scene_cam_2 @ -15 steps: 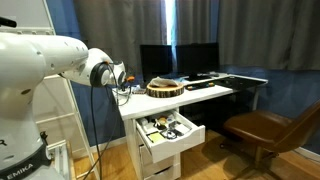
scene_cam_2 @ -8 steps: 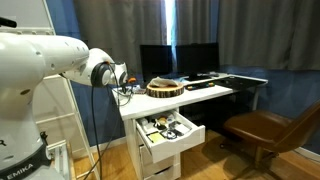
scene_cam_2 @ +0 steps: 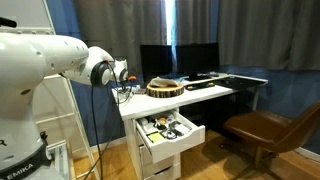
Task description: Move the white glasses backwards
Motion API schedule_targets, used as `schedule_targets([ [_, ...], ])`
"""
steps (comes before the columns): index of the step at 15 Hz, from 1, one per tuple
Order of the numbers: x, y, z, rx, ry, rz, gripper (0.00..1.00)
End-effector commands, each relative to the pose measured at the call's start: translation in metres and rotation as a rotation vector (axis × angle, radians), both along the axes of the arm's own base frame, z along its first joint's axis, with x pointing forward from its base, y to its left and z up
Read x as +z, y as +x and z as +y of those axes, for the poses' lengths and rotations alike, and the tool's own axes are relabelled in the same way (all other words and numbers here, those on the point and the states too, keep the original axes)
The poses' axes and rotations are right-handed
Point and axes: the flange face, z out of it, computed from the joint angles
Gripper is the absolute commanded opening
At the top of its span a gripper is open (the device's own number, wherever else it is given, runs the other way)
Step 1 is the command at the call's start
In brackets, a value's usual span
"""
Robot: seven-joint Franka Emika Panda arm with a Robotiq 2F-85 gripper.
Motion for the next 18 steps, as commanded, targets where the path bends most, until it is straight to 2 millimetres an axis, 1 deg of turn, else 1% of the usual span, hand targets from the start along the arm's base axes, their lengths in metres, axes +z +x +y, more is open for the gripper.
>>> schedule_targets([
  [1,0.038,-0.006,0.007,-0.139,-0.060,0.129,0.70],
  [5,0.078,-0.027,0.016,-0.267,-0.161,0.291,0.98],
  [6,0.089,-0.032,0.017,-0.303,-0.182,0.326,1.00],
  [10,0.130,-0.054,0.022,-0.480,-0.237,0.439,1.00],
  [13,0.151,-0.071,0.027,-0.604,-0.244,0.546,1.00],
  [14,0.141,-0.061,0.026,-0.535,-0.224,0.482,1.00],
  [15,0.146,-0.063,0.027,-0.542,-0.222,0.487,1.00],
  [16,0.147,-0.063,0.027,-0.540,-0.221,0.485,1.00],
  [18,0.144,-0.061,0.026,-0.543,-0.224,0.485,1.00],
])
